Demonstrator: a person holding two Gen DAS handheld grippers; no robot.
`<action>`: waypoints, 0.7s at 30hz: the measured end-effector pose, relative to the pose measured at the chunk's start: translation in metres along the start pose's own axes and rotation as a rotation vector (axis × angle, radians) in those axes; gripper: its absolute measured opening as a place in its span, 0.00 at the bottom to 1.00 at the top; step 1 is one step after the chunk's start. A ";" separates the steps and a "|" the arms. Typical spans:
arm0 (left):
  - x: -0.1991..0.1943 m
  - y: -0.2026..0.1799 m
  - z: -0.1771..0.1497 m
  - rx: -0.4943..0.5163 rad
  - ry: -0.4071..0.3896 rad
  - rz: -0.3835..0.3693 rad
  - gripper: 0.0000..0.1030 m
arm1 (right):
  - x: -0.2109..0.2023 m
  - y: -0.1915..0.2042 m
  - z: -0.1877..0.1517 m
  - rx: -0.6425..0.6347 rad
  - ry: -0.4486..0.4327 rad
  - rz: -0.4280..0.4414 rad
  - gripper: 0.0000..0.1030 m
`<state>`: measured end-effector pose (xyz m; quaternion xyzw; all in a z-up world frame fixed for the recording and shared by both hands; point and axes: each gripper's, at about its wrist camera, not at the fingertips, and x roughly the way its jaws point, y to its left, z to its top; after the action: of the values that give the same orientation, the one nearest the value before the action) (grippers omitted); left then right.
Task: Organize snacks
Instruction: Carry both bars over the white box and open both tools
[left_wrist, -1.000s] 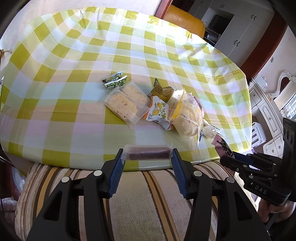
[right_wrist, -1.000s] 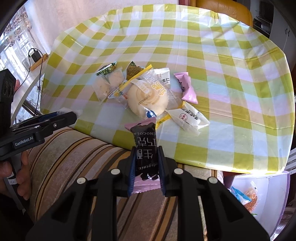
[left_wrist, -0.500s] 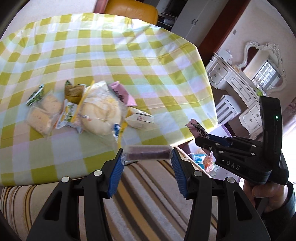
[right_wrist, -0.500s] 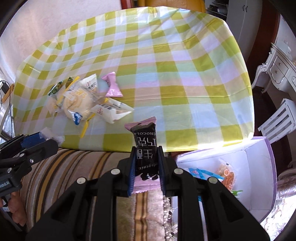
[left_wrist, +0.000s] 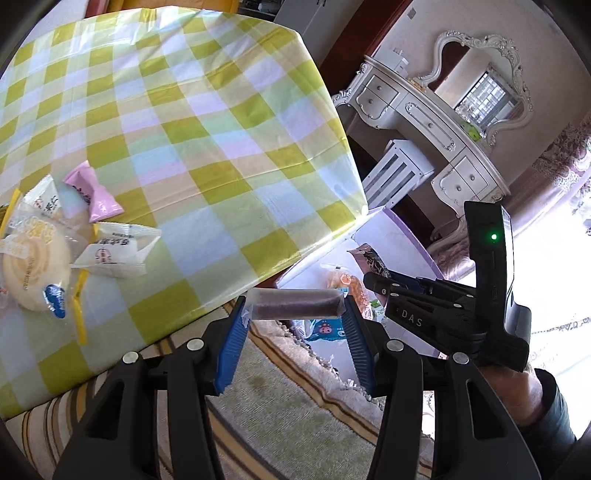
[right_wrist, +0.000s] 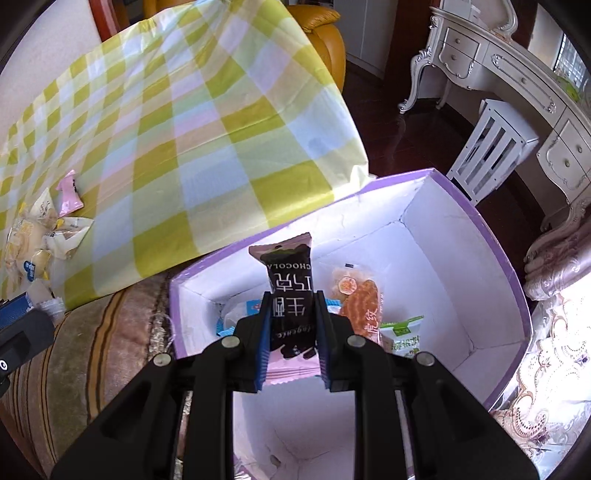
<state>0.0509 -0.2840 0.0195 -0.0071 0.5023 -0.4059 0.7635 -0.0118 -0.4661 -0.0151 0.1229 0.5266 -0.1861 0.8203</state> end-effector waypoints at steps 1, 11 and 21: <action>0.005 -0.004 0.001 0.007 0.011 -0.008 0.48 | 0.003 -0.005 -0.001 0.012 0.004 -0.011 0.21; 0.051 -0.038 0.007 0.070 0.113 -0.056 0.48 | 0.026 -0.053 -0.013 0.160 0.058 -0.073 0.22; 0.070 -0.049 0.007 0.095 0.174 -0.103 0.53 | 0.035 -0.065 -0.020 0.204 0.077 -0.098 0.47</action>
<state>0.0383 -0.3635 -0.0101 0.0384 0.5460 -0.4670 0.6945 -0.0433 -0.5226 -0.0551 0.1870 0.5414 -0.2738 0.7726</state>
